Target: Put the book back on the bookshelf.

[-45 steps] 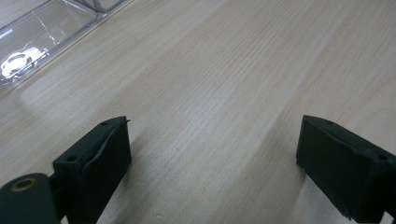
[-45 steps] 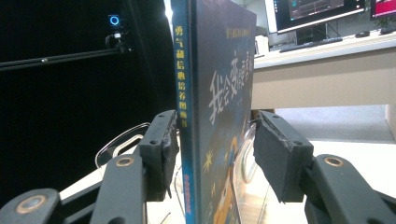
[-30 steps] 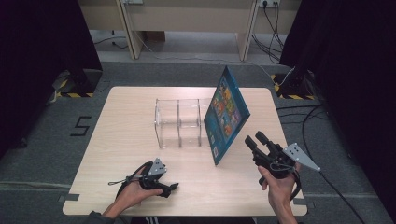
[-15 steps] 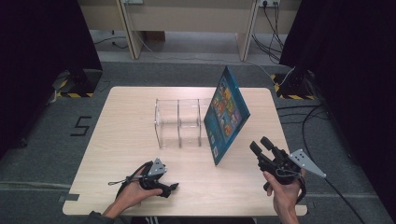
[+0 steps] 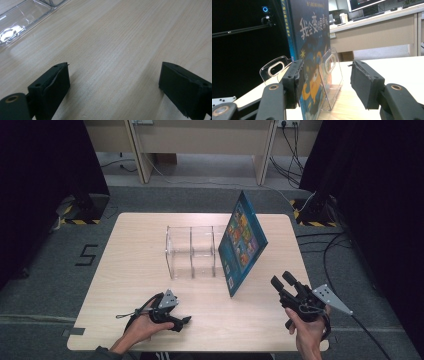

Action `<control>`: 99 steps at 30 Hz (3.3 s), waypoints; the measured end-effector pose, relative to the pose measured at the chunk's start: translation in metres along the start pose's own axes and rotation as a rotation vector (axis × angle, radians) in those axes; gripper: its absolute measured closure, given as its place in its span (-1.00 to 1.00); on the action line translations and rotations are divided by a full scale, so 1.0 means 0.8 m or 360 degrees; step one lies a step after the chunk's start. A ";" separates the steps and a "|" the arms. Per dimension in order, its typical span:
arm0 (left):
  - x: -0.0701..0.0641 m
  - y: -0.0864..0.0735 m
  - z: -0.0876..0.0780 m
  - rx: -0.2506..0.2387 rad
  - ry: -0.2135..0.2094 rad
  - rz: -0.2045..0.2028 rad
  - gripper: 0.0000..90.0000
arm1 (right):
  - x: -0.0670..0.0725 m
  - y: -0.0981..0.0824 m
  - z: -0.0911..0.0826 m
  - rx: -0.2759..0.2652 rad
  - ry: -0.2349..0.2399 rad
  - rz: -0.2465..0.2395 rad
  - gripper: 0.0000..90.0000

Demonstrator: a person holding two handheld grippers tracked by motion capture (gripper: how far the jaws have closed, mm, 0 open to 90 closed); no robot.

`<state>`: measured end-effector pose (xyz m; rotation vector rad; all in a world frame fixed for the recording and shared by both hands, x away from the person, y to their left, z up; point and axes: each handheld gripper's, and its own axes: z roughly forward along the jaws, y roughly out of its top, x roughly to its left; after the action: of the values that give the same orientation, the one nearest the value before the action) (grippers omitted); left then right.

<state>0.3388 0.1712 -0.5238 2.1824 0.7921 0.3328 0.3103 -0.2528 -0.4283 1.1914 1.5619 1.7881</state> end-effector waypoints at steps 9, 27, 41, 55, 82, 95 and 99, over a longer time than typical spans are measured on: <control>0.000 0.000 0.000 0.0003 0.0000 0.0003 -0.81 | -0.003 -0.006 -0.004 0.0019 -0.0006 0.0027 -0.07; 0.000 0.000 0.000 0.0002 0.0001 0.0003 -0.81 | -0.008 -0.012 -0.014 0.0048 -0.0028 0.0026 -0.14; 0.000 0.000 -0.001 0.0008 -0.0005 0.0003 -0.81 | -0.014 -0.024 -0.021 0.0134 -0.0056 0.0052 -0.25; 0.000 0.000 -0.001 0.0008 -0.0003 0.0002 -0.81 | -0.018 -0.034 -0.032 0.0216 -0.0065 0.0045 -0.28; -0.001 -0.001 -0.001 0.0006 -0.0004 0.0003 -0.81 | -0.018 -0.068 -0.040 0.0566 -0.0081 0.0008 -0.49; -0.001 -0.001 -0.001 0.0007 -0.0006 0.0005 -0.81 | -0.016 -0.079 -0.041 0.0796 -0.0175 -0.0137 -0.53; -0.001 -0.001 -0.001 0.0006 -0.0005 0.0004 -0.81 | -0.013 -0.085 -0.039 0.0898 -0.0186 -0.0234 -0.53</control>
<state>0.3379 0.1714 -0.5238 2.1873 0.7890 0.3293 0.2768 -0.2625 -0.4950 1.3485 2.0953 1.1910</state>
